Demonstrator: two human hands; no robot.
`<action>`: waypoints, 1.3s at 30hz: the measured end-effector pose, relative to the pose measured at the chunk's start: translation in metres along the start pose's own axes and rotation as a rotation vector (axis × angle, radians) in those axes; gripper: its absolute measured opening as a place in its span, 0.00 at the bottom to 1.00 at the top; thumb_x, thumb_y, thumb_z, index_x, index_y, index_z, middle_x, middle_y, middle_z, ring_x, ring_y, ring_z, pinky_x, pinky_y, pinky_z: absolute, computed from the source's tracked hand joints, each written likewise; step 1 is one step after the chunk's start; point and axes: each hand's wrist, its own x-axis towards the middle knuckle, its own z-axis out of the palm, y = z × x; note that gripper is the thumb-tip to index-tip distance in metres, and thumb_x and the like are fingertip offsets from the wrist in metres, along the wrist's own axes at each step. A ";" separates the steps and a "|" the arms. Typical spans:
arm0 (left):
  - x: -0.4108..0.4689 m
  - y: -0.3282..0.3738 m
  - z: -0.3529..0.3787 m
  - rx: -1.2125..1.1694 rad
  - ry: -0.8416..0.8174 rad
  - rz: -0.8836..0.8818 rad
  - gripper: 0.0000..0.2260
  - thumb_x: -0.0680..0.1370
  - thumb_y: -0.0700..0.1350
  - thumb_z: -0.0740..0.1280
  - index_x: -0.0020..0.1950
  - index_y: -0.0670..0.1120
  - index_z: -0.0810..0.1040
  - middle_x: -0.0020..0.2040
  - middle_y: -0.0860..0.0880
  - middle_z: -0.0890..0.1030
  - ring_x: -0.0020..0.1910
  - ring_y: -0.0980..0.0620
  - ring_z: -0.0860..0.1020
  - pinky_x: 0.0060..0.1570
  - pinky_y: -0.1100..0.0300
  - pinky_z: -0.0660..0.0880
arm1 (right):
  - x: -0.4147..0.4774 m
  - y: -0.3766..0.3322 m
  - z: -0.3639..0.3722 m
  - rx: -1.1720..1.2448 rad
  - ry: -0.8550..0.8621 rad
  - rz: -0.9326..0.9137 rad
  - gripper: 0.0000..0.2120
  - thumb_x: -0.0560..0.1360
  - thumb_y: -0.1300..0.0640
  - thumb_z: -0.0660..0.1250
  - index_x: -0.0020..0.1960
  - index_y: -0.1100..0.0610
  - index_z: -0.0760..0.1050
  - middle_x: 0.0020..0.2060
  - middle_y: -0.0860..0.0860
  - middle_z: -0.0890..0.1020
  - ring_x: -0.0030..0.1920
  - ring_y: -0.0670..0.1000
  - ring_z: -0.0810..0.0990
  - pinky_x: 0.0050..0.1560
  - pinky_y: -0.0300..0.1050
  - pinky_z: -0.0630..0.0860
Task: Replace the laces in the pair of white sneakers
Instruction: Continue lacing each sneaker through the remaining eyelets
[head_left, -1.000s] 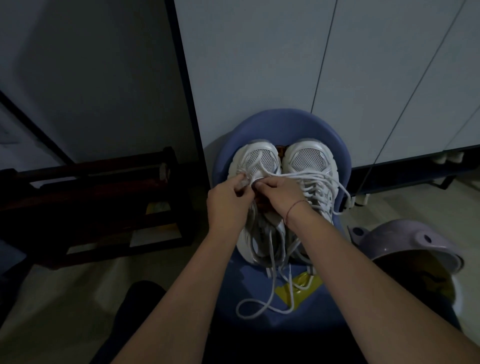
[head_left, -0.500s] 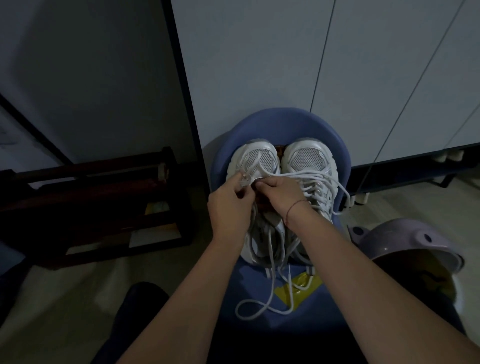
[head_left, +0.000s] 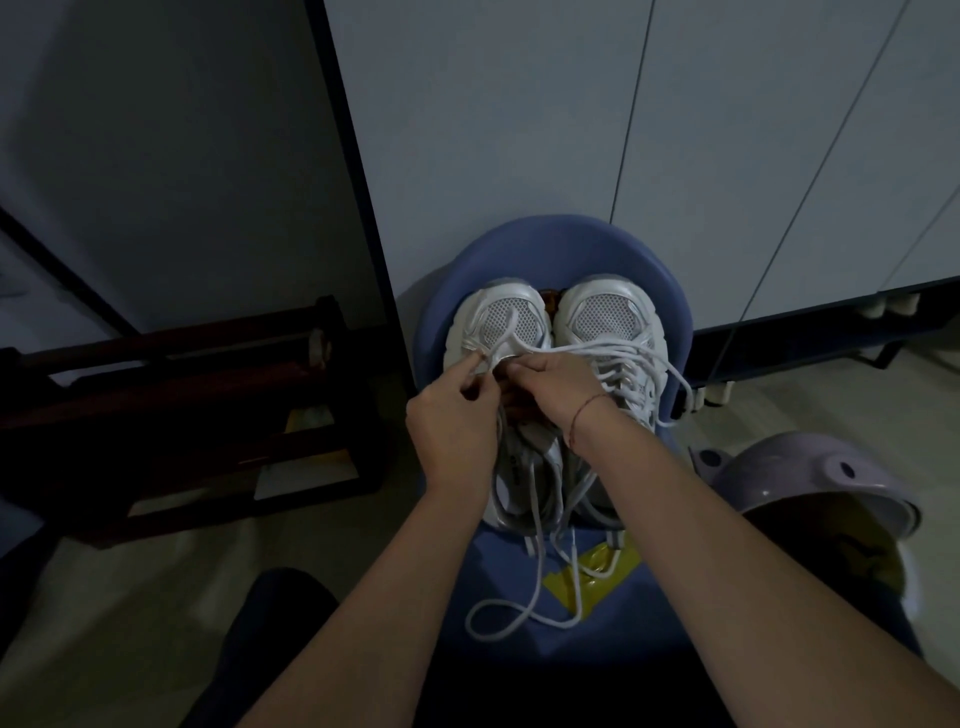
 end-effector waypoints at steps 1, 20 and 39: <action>0.000 0.000 0.001 -0.003 0.002 0.000 0.14 0.77 0.40 0.70 0.62 0.49 0.81 0.48 0.51 0.85 0.44 0.61 0.80 0.47 0.72 0.73 | 0.000 0.000 0.000 -0.007 0.000 -0.002 0.09 0.79 0.64 0.61 0.53 0.64 0.79 0.43 0.60 0.81 0.35 0.50 0.78 0.34 0.33 0.78; 0.001 -0.001 0.005 0.014 0.069 0.026 0.11 0.76 0.38 0.70 0.56 0.47 0.84 0.45 0.54 0.84 0.41 0.63 0.77 0.42 0.82 0.67 | 0.010 0.005 -0.004 -0.053 -0.022 0.012 0.09 0.78 0.63 0.63 0.49 0.58 0.82 0.47 0.59 0.84 0.46 0.56 0.83 0.52 0.49 0.80; 0.033 -0.008 0.004 -0.095 -0.127 -0.156 0.04 0.75 0.44 0.73 0.47 0.45 0.82 0.43 0.49 0.83 0.43 0.54 0.81 0.47 0.60 0.79 | 0.014 0.008 -0.006 -0.263 0.003 -0.062 0.13 0.78 0.62 0.62 0.61 0.58 0.78 0.54 0.54 0.81 0.54 0.52 0.79 0.64 0.50 0.73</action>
